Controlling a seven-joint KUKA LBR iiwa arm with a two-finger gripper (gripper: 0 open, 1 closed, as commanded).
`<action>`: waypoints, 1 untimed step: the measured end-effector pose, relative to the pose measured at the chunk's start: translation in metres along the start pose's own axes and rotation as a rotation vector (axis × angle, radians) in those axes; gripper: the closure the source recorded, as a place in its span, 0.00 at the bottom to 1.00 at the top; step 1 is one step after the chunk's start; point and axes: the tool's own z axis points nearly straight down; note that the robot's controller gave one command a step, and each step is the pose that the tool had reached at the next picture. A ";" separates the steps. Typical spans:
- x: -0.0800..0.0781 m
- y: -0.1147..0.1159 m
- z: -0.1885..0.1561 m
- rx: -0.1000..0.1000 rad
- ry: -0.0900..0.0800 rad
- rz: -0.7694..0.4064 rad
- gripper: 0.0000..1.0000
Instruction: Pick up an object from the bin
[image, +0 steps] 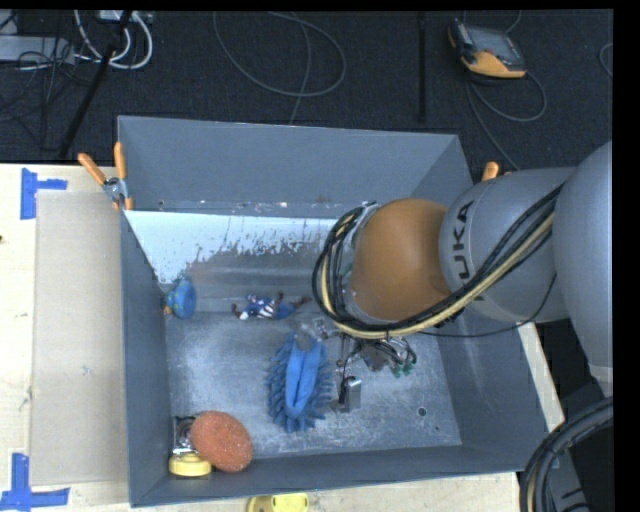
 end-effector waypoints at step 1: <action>-0.001 0.033 0.022 0.002 -0.003 -0.524 1.00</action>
Offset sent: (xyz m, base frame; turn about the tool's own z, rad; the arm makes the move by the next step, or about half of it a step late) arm 0.0000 0.0000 0.0000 0.0000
